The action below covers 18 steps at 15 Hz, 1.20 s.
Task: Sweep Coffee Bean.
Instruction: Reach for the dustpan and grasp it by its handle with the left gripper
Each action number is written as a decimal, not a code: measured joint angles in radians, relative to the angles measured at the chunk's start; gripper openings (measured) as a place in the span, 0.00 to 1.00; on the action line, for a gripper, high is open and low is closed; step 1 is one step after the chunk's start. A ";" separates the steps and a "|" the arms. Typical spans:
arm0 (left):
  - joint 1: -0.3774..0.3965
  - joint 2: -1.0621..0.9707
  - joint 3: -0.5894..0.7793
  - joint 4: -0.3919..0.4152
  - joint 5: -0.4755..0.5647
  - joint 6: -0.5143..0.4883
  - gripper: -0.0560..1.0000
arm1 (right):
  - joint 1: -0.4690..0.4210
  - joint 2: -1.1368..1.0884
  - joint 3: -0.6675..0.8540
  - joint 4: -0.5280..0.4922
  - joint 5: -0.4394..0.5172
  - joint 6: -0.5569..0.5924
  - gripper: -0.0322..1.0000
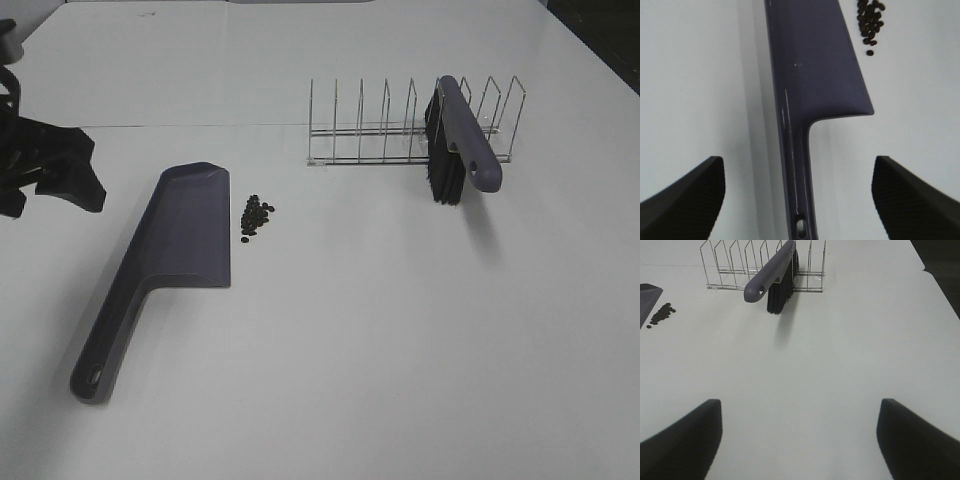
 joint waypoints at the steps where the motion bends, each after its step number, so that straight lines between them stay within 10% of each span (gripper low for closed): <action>1: -0.001 0.046 -0.016 0.040 0.016 -0.044 0.77 | 0.000 0.000 0.000 0.000 0.000 0.000 0.75; 18: -0.152 0.400 -0.039 0.086 -0.009 -0.178 0.84 | 0.000 0.000 0.000 0.001 0.000 0.000 0.75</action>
